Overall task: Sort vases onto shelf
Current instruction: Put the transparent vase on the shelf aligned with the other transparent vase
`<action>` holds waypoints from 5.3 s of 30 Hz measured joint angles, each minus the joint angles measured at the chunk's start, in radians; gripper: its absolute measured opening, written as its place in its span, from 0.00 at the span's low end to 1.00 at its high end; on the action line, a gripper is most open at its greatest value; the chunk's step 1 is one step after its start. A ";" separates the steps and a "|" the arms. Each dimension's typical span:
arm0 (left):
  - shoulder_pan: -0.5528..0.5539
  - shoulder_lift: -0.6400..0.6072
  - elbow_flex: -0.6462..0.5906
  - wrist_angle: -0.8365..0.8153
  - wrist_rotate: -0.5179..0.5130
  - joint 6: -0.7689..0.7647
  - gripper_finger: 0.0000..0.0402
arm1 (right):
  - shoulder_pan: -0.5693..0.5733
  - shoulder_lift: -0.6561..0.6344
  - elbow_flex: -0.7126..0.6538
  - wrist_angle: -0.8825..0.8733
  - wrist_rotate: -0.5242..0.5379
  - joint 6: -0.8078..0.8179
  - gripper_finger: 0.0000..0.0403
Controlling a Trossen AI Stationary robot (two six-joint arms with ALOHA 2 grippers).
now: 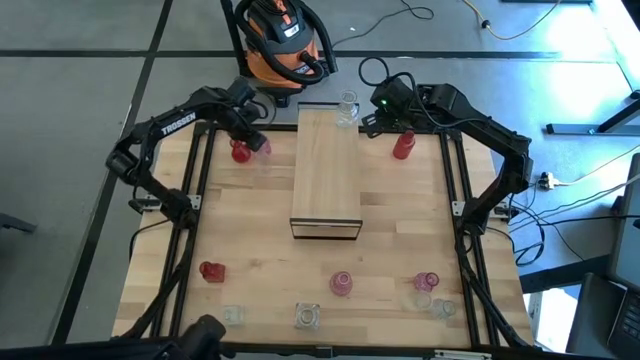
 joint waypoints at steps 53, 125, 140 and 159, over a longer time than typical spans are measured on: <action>-0.312 0.426 1.126 -0.561 -0.186 0.216 0.02 | -0.027 0.000 0.000 -0.042 -0.011 -0.062 0.36; -0.459 0.387 1.142 -0.493 -0.162 0.161 0.26 | -0.027 0.000 0.000 -0.029 -0.048 -0.033 0.36; -0.417 0.153 0.968 -0.533 0.041 0.090 0.26 | 0.023 0.000 -0.070 0.143 -0.285 -0.085 0.36; -0.394 -0.242 -0.139 0.432 0.272 -0.289 0.11 | 0.196 0.005 -0.436 0.892 -0.538 0.157 0.36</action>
